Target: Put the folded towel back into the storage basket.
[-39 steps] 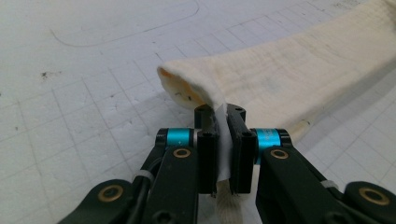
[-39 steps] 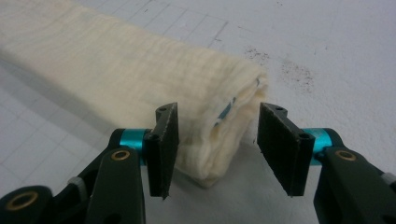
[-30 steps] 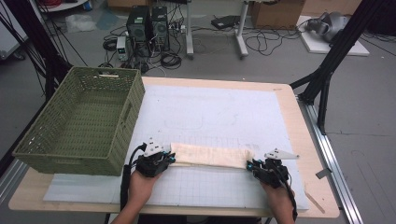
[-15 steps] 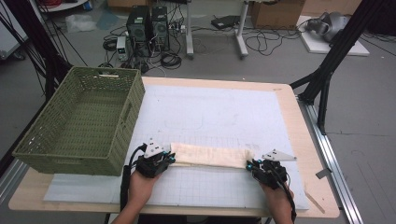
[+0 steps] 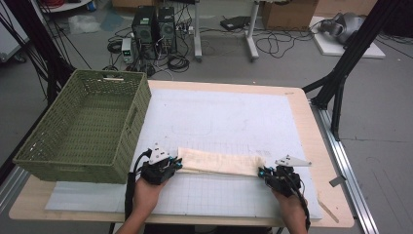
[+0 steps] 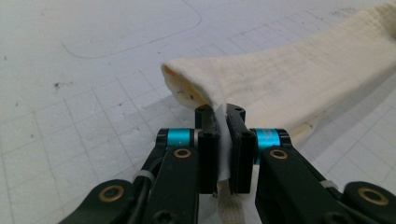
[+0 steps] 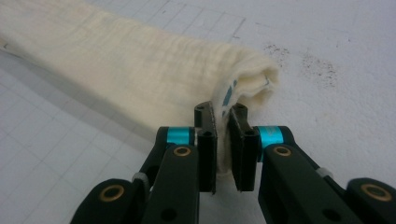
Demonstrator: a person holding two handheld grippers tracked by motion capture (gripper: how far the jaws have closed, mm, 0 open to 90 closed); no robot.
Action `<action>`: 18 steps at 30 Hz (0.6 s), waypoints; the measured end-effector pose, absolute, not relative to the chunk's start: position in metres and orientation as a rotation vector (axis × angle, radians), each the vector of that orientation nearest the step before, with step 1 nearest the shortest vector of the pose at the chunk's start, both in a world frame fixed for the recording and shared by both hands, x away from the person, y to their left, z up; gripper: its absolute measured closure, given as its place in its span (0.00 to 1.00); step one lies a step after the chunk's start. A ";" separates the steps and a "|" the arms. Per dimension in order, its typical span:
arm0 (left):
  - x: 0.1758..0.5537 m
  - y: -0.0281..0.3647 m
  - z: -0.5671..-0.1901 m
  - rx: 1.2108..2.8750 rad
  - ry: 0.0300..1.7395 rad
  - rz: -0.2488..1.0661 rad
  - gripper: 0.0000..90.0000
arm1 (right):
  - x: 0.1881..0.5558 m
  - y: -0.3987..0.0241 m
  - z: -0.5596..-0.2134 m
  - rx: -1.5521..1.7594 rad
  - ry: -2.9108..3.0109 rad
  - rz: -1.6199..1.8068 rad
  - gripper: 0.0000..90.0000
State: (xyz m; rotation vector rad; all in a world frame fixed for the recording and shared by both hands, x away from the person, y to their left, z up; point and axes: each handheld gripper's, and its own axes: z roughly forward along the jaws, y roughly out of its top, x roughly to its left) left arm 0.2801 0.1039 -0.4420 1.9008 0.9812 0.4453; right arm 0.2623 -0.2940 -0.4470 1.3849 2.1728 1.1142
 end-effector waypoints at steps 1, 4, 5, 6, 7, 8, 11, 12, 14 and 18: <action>0.280 0.104 -0.442 1.901 0.981 0.445 0.93 | 0.262 -0.294 -0.447 1.385 2.173 1.114 0.92; 0.277 0.103 -0.437 1.902 0.964 0.451 0.93 | 0.262 -0.301 -0.443 1.371 2.152 1.161 0.92; 0.277 0.103 -0.437 1.902 0.964 0.451 0.93 | 0.261 -0.302 -0.441 1.360 2.149 1.174 0.92; 0.276 0.103 -0.435 1.894 0.961 0.451 0.93 | 0.261 -0.303 -0.440 1.346 2.143 1.180 0.92; 0.275 0.103 -0.433 1.887 0.958 0.453 0.93 | 0.260 -0.304 -0.439 1.342 2.140 1.187 0.92; 0.273 0.103 -0.428 1.880 0.945 0.460 0.93 | 0.259 -0.305 -0.438 1.338 2.135 1.196 0.92; 0.271 0.103 -0.423 1.877 0.927 0.477 0.94 | 0.257 -0.307 -0.435 1.314 2.128 1.218 0.92; 0.271 0.103 -0.423 1.877 0.927 0.477 0.94 | 0.256 -0.308 -0.434 1.298 2.125 1.227 0.92; 0.270 0.104 -0.419 1.860 0.923 0.482 0.94 | 0.254 -0.309 -0.432 1.277 2.119 1.239 0.92; 0.267 0.105 -0.416 1.851 0.907 0.491 0.94 | 0.249 -0.311 -0.427 1.212 2.104 1.272 0.92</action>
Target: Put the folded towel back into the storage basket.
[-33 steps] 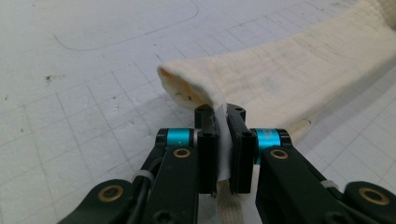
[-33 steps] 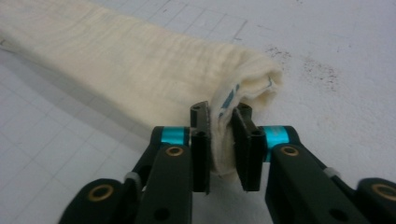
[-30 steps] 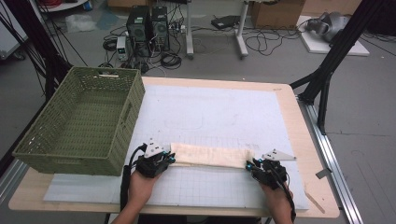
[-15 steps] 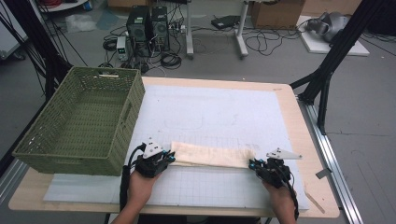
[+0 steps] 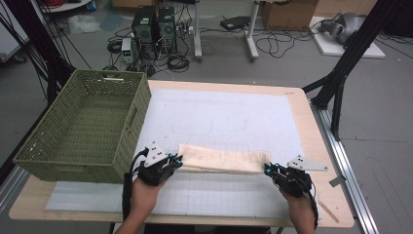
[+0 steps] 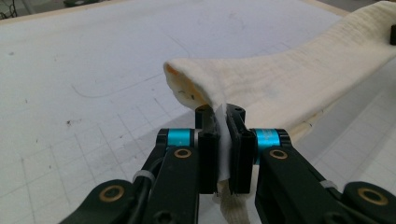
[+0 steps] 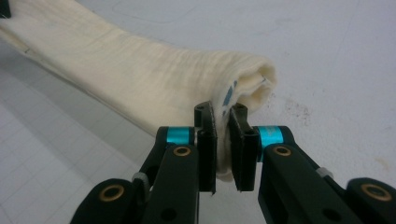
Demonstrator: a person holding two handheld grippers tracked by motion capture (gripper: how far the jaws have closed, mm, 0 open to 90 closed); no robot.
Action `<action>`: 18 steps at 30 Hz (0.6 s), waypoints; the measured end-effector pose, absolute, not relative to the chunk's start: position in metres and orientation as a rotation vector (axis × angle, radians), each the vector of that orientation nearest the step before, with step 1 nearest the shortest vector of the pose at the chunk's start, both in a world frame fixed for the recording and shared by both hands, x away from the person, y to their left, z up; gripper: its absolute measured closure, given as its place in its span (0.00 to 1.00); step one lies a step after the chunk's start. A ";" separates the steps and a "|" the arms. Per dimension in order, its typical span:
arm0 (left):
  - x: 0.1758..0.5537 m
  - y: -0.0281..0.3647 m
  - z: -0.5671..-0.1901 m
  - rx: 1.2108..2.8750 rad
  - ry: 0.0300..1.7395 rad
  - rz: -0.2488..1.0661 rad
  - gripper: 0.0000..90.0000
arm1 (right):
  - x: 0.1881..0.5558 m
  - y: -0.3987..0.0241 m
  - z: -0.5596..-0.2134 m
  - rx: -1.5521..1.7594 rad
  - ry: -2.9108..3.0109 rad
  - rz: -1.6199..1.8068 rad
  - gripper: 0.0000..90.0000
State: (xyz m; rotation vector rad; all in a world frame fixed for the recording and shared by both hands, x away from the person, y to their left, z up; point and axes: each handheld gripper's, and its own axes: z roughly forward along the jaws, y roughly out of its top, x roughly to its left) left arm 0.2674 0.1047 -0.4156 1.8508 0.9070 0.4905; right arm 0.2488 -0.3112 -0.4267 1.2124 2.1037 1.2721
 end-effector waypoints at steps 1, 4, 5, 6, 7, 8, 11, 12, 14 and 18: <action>0.266 0.105 -0.415 1.846 0.902 0.491 0.94 | 0.248 -0.312 -0.426 1.194 2.097 1.278 0.92; 0.264 0.106 -0.412 1.840 0.886 0.490 0.93 | 0.245 -0.314 -0.423 1.168 2.093 1.296 0.92; 0.264 0.106 -0.411 1.833 0.880 0.490 0.93 | 0.245 -0.314 -0.423 1.168 2.093 1.296 0.92; 0.263 0.106 -0.410 1.831 0.870 0.494 0.93 | 0.245 -0.315 -0.422 1.163 2.088 1.300 0.92; 0.262 0.106 -0.408 1.829 0.862 0.495 0.93 | 0.245 -0.316 -0.422 1.160 2.088 1.309 0.92; 0.262 0.107 -0.407 1.822 0.861 0.494 0.93 | 0.244 -0.316 -0.422 1.157 2.087 1.312 0.92; 0.261 0.108 -0.406 1.819 0.854 0.497 0.93 | 0.245 -0.316 -0.422 1.156 2.092 1.316 0.92; 0.261 0.108 -0.405 1.818 0.854 0.494 0.94 | 0.245 -0.316 -0.422 1.151 2.088 1.319 0.92; 0.260 0.108 -0.404 1.816 0.851 0.494 0.93 | 0.244 -0.317 -0.419 1.144 2.084 1.326 0.92; 0.258 0.109 -0.398 1.810 0.836 0.497 0.93 | 0.242 -0.317 -0.412 1.135 2.062 1.340 0.92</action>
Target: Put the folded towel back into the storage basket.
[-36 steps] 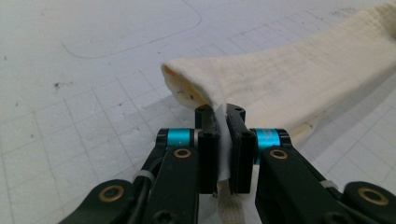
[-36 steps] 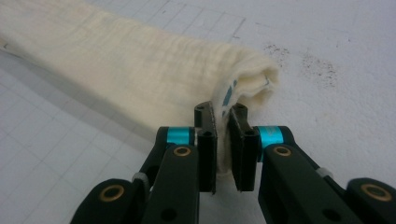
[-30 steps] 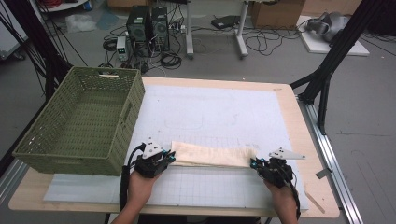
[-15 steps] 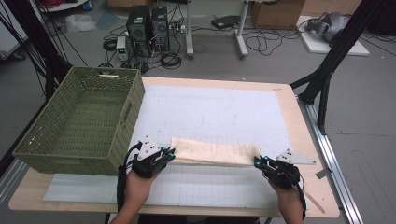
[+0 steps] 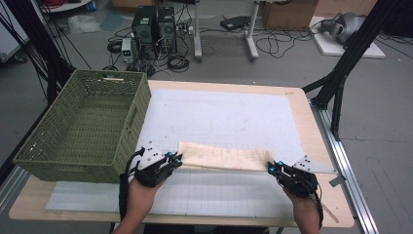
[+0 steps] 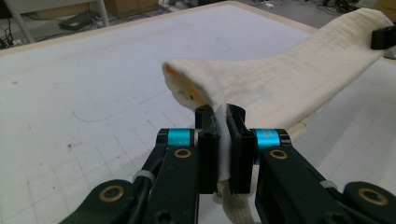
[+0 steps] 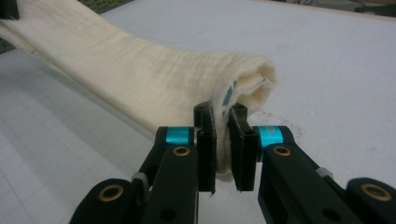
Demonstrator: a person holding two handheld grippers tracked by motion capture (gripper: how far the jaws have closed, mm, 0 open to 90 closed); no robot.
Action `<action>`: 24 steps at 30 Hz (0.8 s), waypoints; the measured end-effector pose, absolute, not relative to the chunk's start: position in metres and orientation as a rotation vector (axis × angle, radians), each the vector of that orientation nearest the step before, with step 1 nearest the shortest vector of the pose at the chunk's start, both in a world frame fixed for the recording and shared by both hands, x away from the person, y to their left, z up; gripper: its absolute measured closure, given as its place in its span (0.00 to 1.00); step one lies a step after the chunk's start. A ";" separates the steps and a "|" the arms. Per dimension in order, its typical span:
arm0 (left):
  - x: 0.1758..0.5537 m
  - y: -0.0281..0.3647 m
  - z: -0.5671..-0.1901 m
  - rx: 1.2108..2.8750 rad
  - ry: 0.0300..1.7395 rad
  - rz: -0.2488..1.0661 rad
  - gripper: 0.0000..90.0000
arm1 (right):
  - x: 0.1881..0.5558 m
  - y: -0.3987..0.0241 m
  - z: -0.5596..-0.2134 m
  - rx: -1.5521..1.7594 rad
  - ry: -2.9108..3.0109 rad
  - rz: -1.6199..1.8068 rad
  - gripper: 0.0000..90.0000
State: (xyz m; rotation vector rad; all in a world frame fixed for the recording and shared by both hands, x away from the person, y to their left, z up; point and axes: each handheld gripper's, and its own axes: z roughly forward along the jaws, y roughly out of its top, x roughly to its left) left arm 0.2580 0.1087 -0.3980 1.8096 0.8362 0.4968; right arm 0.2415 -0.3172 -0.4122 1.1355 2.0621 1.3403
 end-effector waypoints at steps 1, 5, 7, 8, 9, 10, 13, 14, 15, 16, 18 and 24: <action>0.258 0.110 -0.396 1.807 0.831 0.501 0.93 | 0.242 -0.317 -0.412 1.135 2.062 1.340 0.92; 0.255 0.117 -0.387 1.782 0.824 0.511 0.94 | 0.243 -0.314 -0.406 1.107 2.059 1.365 0.92; 0.254 0.120 -0.385 1.777 0.825 0.509 0.93 | 0.245 -0.311 -0.405 1.096 2.070 1.365 0.92; 0.254 0.121 -0.384 1.775 0.823 0.512 0.94 | 0.246 -0.310 -0.404 1.084 2.071 1.364 0.92; 0.253 0.122 -0.383 1.770 0.823 0.512 0.94 | 0.247 -0.309 -0.404 1.086 2.073 1.369 0.92; 0.253 0.123 -0.381 1.768 0.821 0.513 0.93 | 0.248 -0.308 -0.402 1.077 2.074 1.376 0.92; 0.252 0.124 -0.377 1.764 0.816 0.519 0.94 | 0.252 -0.307 -0.399 1.074 2.069 1.387 0.92; 0.252 0.124 -0.376 1.765 0.815 0.525 0.93 | 0.253 -0.307 -0.398 1.076 2.069 1.392 0.92; 0.252 0.124 -0.375 1.764 0.814 0.526 0.94 | 0.254 -0.307 -0.398 1.073 2.066 1.392 0.92; 0.252 0.124 -0.374 1.763 0.812 0.529 0.94 | 0.254 -0.307 -0.398 1.073 2.066 1.392 0.92; 0.250 0.125 -0.371 1.761 0.809 0.537 0.94 | 0.257 -0.306 -0.394 1.062 2.073 1.395 0.92; 0.247 0.131 -0.362 1.742 0.829 0.562 0.94 | 0.272 -0.300 -0.383 1.034 2.100 1.382 0.92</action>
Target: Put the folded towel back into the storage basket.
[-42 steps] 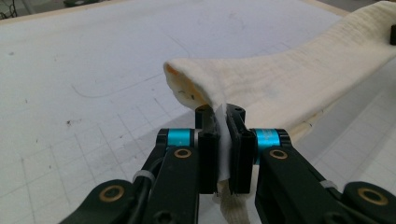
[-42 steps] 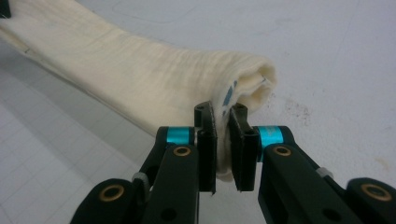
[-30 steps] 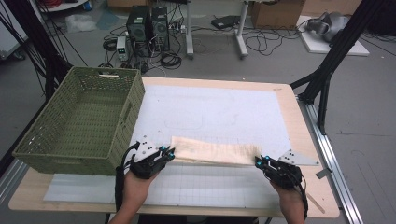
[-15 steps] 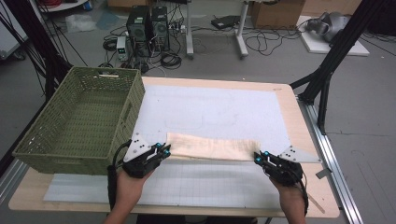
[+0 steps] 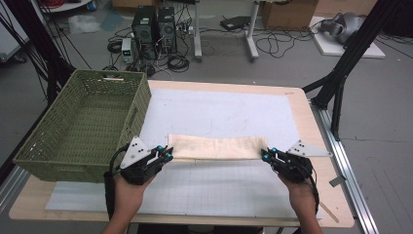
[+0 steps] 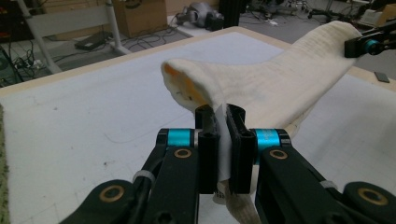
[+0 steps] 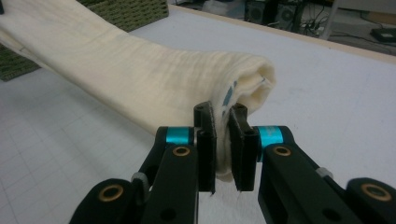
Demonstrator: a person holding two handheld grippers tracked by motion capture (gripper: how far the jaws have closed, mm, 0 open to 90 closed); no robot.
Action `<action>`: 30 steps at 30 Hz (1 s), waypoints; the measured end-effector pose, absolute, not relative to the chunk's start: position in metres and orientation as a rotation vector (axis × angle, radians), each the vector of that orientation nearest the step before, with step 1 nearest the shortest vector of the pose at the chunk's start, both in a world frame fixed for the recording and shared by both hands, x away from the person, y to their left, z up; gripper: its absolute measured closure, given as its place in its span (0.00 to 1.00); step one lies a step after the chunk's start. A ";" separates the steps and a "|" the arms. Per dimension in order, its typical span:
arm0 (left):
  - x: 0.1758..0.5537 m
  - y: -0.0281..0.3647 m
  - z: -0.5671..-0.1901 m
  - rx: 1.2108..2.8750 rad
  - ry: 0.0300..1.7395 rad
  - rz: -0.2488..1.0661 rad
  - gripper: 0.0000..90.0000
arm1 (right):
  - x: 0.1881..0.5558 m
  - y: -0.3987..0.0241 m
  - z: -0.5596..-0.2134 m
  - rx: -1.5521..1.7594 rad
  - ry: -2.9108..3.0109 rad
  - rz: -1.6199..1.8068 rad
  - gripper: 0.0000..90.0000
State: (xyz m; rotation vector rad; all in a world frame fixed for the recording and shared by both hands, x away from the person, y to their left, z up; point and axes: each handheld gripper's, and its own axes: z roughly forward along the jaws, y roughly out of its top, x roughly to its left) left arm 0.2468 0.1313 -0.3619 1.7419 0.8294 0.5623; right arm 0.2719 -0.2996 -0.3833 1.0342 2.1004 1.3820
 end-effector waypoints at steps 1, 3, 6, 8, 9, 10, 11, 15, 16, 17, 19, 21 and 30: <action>0.246 0.133 -0.360 1.737 0.834 0.567 0.94 | 0.274 -0.298 -0.380 1.027 2.104 1.381 0.92; 0.246 0.135 -0.357 1.736 0.840 0.577 0.94 | 0.282 -0.294 -0.373 1.006 2.099 1.394 0.92; 0.245 0.138 -0.353 1.725 0.842 0.584 0.94 | 0.288 -0.292 -0.370 1.003 2.105 1.402 0.92; 0.244 0.141 -0.350 1.718 0.839 0.592 0.94 | 0.295 -0.288 -0.364 0.973 2.117 1.412 0.92; 0.243 0.142 -0.349 1.714 0.842 0.595 0.94 | 0.297 -0.287 -0.362 0.958 2.121 1.418 0.92; 0.241 0.146 -0.346 1.701 0.842 0.598 0.94 | 0.300 -0.286 -0.360 0.936 2.124 1.430 0.92; 0.241 0.146 -0.346 1.701 0.842 0.598 0.94 | 0.300 -0.286 -0.360 0.936 2.124 1.430 0.92; 0.235 0.156 -0.339 1.670 0.841 0.615 0.94 | 0.315 -0.277 -0.350 0.866 2.151 1.461 0.92; 0.233 0.158 -0.337 1.661 0.842 0.618 0.94 | 0.319 -0.274 -0.348 0.863 2.156 1.468 0.92; 0.232 0.160 -0.335 1.653 0.845 0.622 0.94 | 0.323 -0.271 -0.346 0.853 2.156 1.472 0.92; 0.232 0.165 -0.331 1.637 0.847 0.635 0.94 | 0.329 -0.264 -0.341 0.841 2.154 1.481 0.92; 0.232 0.170 -0.326 1.624 0.850 0.650 0.94 | 0.336 -0.258 -0.335 0.825 2.154 1.484 0.92; 0.228 0.191 -0.319 1.588 0.881 0.686 0.94 | 0.360 -0.228 -0.321 0.804 2.175 1.476 0.92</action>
